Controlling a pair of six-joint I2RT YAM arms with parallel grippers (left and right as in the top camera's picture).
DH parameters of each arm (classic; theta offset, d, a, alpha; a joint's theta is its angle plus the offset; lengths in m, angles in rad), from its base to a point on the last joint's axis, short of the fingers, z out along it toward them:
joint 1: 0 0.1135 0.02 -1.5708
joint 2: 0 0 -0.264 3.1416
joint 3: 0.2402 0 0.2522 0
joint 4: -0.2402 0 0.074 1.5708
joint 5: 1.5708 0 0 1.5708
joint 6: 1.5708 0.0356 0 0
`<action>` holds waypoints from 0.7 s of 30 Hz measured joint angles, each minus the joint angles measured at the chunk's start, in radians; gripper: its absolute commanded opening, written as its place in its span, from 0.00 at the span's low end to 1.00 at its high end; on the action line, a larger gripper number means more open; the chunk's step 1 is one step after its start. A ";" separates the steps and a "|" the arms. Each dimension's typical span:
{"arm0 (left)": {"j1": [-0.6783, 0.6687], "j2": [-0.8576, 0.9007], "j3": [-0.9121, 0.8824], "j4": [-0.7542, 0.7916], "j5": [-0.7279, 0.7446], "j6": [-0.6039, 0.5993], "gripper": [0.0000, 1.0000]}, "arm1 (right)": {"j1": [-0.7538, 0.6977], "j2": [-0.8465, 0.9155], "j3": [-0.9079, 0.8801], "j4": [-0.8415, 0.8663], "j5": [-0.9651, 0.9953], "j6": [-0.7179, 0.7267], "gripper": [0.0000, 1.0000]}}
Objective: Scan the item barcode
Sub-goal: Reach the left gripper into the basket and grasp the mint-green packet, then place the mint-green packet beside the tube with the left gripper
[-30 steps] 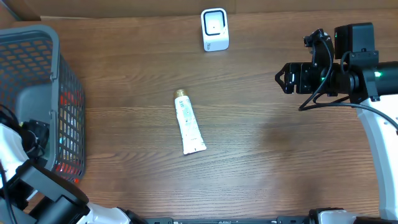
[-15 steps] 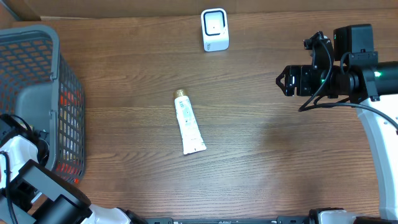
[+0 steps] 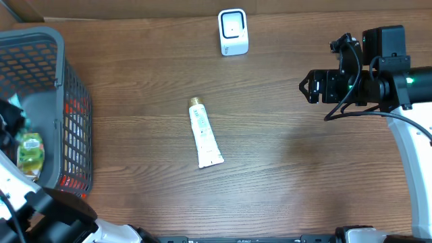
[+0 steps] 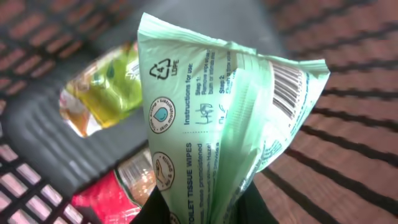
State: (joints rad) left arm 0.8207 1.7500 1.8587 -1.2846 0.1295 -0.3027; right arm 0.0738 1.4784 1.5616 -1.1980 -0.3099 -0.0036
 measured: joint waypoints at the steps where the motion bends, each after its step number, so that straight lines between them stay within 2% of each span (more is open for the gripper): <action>1: -0.016 0.000 0.059 -0.039 0.005 0.012 0.04 | 0.000 0.000 0.000 0.000 0.000 0.000 0.91; 7: -0.213 -0.006 0.369 -0.217 0.028 0.068 0.04 | 0.000 0.000 0.000 0.001 0.000 0.000 0.91; 11: -0.467 -0.013 0.379 -0.241 0.050 0.073 0.04 | 0.000 0.000 0.000 0.006 0.000 0.001 0.91; 13: -0.626 -0.013 0.305 -0.231 0.060 0.054 0.04 | 0.000 0.000 0.000 0.016 0.001 0.000 0.92; 16: -0.822 -0.007 0.125 -0.134 0.069 -0.015 0.04 | 0.000 0.000 0.000 0.021 0.001 0.001 0.92; 21: -1.107 0.019 -0.261 0.211 0.076 -0.162 0.04 | 0.000 0.000 0.000 0.026 0.001 0.000 0.93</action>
State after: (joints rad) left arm -0.2867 1.7695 1.5982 -1.0733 0.2050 -0.4644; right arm 0.0734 1.4788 1.5616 -1.1721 -0.3088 -0.0032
